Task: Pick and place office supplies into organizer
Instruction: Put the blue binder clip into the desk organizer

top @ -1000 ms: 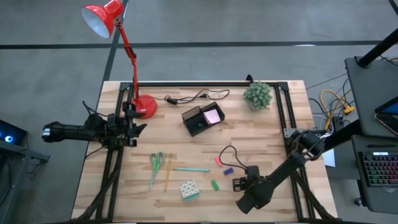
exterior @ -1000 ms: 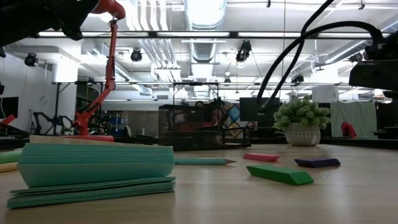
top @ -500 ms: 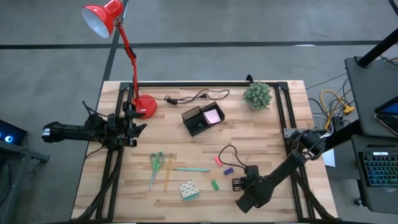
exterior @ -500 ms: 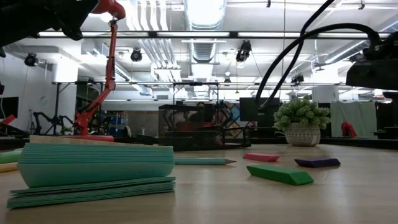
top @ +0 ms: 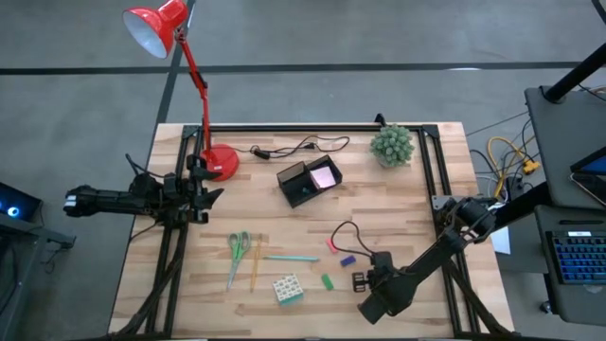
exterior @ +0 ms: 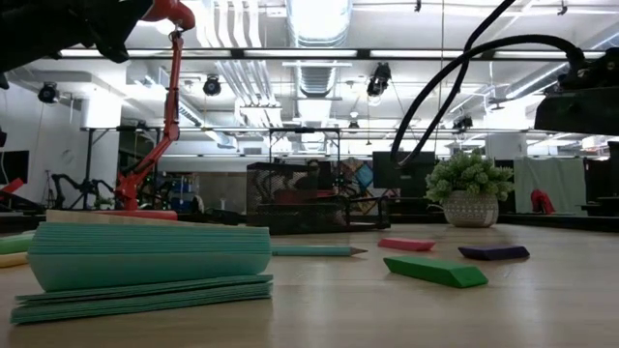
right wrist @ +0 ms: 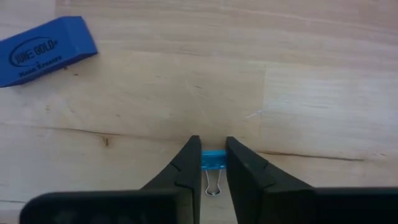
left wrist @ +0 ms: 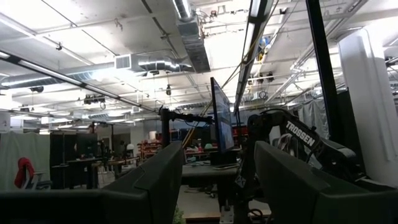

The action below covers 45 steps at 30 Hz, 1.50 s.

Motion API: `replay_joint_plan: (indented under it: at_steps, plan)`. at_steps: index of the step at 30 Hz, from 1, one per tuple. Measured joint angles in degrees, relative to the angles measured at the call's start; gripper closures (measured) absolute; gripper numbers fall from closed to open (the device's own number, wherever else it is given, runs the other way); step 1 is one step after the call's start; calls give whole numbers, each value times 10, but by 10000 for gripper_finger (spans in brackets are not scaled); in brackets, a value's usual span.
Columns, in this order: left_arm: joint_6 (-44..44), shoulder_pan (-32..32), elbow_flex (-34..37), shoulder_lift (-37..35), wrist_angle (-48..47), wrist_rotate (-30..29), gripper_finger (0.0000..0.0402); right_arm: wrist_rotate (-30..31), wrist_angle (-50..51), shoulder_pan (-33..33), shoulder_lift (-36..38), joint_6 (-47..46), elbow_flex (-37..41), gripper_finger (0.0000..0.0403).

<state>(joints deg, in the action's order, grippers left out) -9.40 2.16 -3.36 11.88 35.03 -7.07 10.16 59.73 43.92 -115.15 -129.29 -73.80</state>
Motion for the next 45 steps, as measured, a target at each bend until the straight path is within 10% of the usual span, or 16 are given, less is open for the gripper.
replay_joint_plan:
  at_steps: [28,45]
  plan:
    - [0,0,0,0,0,0,214,15,-8,-17,21,56,2,354]
    - [0,0,0,0,0,0,214,31,-38,-125,35,296,-26,352]
